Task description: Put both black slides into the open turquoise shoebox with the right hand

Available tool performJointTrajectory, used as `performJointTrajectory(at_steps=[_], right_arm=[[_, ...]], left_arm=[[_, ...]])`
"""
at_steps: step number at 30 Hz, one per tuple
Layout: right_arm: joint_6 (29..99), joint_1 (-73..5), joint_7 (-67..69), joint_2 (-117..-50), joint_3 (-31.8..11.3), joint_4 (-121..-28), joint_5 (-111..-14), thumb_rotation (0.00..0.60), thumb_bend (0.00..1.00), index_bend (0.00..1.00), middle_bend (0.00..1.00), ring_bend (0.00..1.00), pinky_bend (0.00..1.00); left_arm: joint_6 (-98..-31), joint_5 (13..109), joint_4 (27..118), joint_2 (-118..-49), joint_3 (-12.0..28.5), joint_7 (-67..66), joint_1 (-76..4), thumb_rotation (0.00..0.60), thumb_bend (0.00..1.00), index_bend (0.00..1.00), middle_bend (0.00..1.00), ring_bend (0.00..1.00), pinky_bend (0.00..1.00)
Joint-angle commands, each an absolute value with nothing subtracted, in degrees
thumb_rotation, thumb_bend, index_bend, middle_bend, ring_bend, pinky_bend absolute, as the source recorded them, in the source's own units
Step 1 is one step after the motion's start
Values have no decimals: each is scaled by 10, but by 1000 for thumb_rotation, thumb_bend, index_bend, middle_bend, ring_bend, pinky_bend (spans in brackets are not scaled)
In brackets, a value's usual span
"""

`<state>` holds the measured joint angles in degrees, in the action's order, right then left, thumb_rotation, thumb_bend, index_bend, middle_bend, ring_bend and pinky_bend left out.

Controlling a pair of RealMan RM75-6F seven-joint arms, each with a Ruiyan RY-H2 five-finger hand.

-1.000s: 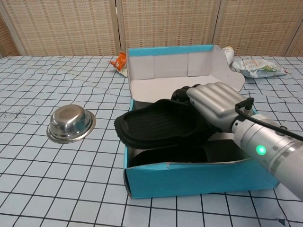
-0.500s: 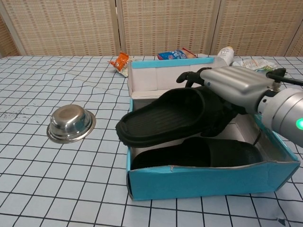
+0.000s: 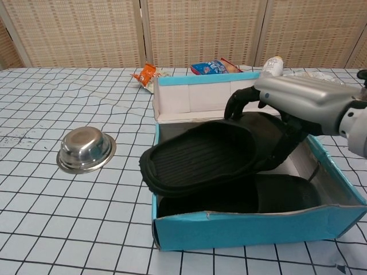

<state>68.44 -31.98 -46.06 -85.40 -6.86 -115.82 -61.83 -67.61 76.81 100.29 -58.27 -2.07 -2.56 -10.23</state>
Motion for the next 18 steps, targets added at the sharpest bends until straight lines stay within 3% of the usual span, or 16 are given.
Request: performJointTrajectory(at_steps=[1, 7, 18], right_arm=[[693, -319, -462, -852, -63, -1164, -627, 600, 18, 481, 454, 282, 374], [704, -320, -479, -856, -52, -1156, -619, 600, 33, 589, 541, 388, 453], [710, -334, -538, -874, -38, -1123, -554, 600, 58, 647, 582, 439, 511]], left_arm=[[-677, 769, 1002, -583, -21, -27, -102, 600, 497, 375, 290, 441, 547], [-676, 768, 1003, -583, -21, -27, -102, 600, 498, 375, 291, 441, 547], [-674, 765, 1004, -583, -21, -27, -103, 600, 498, 375, 291, 441, 548]])
